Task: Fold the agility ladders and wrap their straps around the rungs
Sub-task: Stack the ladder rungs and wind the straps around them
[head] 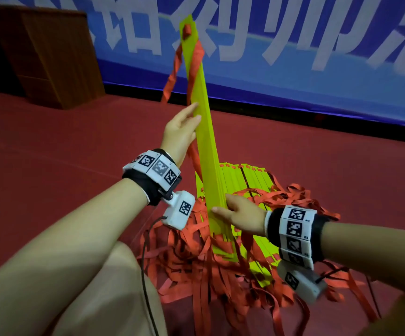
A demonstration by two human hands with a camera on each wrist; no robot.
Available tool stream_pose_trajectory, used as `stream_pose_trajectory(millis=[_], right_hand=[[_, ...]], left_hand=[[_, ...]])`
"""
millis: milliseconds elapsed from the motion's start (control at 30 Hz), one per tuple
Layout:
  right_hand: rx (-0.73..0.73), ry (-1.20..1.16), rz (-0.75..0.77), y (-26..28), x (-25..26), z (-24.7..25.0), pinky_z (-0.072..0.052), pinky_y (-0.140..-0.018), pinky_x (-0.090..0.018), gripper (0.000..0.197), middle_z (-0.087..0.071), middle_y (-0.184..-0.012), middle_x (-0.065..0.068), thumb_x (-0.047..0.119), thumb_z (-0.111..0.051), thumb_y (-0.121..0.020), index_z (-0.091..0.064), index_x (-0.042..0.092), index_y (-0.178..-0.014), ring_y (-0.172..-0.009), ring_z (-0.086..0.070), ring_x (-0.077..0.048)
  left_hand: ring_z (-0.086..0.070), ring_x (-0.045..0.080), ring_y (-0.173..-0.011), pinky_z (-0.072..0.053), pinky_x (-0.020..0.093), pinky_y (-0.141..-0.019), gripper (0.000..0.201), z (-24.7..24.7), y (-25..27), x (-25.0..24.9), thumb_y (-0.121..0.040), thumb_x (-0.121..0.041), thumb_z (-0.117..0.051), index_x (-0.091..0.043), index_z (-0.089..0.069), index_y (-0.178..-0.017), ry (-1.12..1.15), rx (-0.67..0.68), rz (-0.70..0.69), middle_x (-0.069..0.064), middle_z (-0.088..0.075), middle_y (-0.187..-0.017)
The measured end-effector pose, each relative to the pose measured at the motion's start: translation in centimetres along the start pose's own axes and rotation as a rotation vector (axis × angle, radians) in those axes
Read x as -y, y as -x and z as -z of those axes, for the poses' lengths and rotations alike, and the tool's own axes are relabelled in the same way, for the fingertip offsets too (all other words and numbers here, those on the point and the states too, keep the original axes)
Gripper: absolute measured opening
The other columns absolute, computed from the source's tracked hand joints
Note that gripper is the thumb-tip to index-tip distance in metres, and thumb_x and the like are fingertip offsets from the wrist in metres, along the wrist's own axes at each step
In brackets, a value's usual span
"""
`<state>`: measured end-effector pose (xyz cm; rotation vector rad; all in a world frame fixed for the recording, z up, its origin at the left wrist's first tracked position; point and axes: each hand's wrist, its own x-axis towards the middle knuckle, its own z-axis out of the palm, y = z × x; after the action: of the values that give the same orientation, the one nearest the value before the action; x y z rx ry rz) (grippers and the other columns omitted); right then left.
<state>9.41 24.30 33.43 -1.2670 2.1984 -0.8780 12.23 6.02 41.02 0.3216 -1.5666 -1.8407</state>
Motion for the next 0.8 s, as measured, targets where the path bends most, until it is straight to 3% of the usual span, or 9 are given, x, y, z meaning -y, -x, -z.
stream_pose_trajectory(millis=[67, 133, 233, 400, 467, 567, 667, 800], right_hand=[[-0.046, -0.036, -0.006, -0.5, -0.4, 0.4, -0.042, -0.064, -0.026, 0.026, -0.059, -0.085, -0.004, 0.028, -0.052, -0.098, -0.059, 0.004, -0.103, -0.074, -0.053, -0.015], [-0.1, -0.088, -0.022, -0.9, -0.3, 1.5, -0.047, -0.068, -0.038, 0.031, -0.061, -0.085, -0.016, 0.03, -0.052, -0.098, -0.058, 0.0, -0.104, -0.073, -0.053, -0.021], [-0.141, -0.294, 0.002, -1.0, 0.6, 3.9, -0.053, -0.074, -0.03, 0.01, -0.067, -0.091, -0.002, 0.018, -0.049, -0.1, -0.059, 0.016, -0.102, -0.076, -0.062, -0.011], [-0.246, -0.416, 0.035, -1.4, 0.6, 6.3, -0.052, -0.091, -0.041, 0.013, -0.069, -0.101, 0.0, 0.02, -0.05, -0.099, -0.062, 0.025, -0.1, -0.092, -0.065, -0.018], [-0.269, -0.441, 0.05, -1.6, 0.5, 6.5, -0.052, -0.09, -0.039, 0.014, -0.069, -0.1, 0.001, 0.019, -0.05, -0.099, -0.062, 0.027, -0.1, -0.09, -0.065, -0.017], [-0.296, -0.495, 0.094, -1.7, 0.7, 6.8, -0.053, -0.078, -0.032, 0.015, -0.068, -0.096, -0.001, 0.019, -0.048, -0.1, -0.061, 0.024, -0.104, -0.083, -0.064, -0.015], [-0.353, -0.522, 0.134, -1.7, 0.7, 6.9, -0.05, -0.078, -0.029, 0.016, -0.067, -0.096, -0.002, 0.019, -0.047, -0.1, -0.061, 0.022, -0.104, -0.083, -0.062, -0.015], [-0.406, -0.541, 0.175, -1.6, 0.7, 6.8, -0.051, -0.079, -0.027, 0.016, -0.067, -0.098, 0.001, 0.018, -0.047, -0.1, -0.061, 0.022, -0.106, -0.083, -0.064, -0.009]], left_hand=[[-0.057, 0.019, -0.118, -0.043, 0.037, -0.108, 0.032, 0.2, 0.2, -0.3, -0.096, -0.016, -0.054, -0.019, -0.058, -0.128, -0.051, 0.045, -0.018, 0.015, -0.061, -0.124], [-0.059, 0.018, -0.116, -0.047, 0.036, -0.104, 0.026, 0.6, 0.7, -0.3, -0.101, -0.014, -0.047, -0.018, -0.059, -0.123, -0.107, 0.043, -0.022, 0.006, -0.064, -0.118], [-0.059, 0.019, -0.109, -0.052, 0.037, -0.095, 0.027, 1.0, 1.9, 0.9, -0.103, -0.018, -0.043, -0.019, -0.054, -0.128, -0.151, 0.011, 0.031, 0.002, -0.061, -0.106], [-0.06, 0.023, -0.104, -0.053, 0.04, -0.089, 0.042, -0.3, 4.8, 3.0, -0.103, -0.025, -0.042, -0.019, -0.038, -0.144, -0.189, 0.123, 0.186, 0.002, -0.057, -0.105], [-0.062, 0.019, -0.093, -0.055, 0.034, -0.082, 0.044, -1.4, 5.9, 3.1, -0.103, -0.025, -0.043, -0.023, -0.035, -0.146, -0.163, 0.179, 0.211, 0.001, -0.057, -0.104], [-0.061, 0.016, -0.084, -0.054, 0.026, -0.067, 0.047, -2.8, 7.0, 3.4, -0.102, -0.025, -0.046, -0.028, -0.032, -0.147, -0.067, 0.191, 0.277, 0.003, -0.059, -0.109], [-0.06, 0.017, -0.102, -0.05, 0.03, -0.078, 0.066, -3.7, 7.8, 4.4, -0.091, -0.035, -0.062, -0.035, -0.029, -0.148, -0.079, 0.232, 0.293, 0.006, -0.059, -0.129], [-0.059, 0.015, -0.119, -0.05, 0.032, -0.097, 0.083, -4.3, 8.4, 5.0, -0.081, -0.016, -0.075, -0.028, -0.03, -0.149, -0.146, 0.309, 0.154, 0.0, -0.061, -0.129]])
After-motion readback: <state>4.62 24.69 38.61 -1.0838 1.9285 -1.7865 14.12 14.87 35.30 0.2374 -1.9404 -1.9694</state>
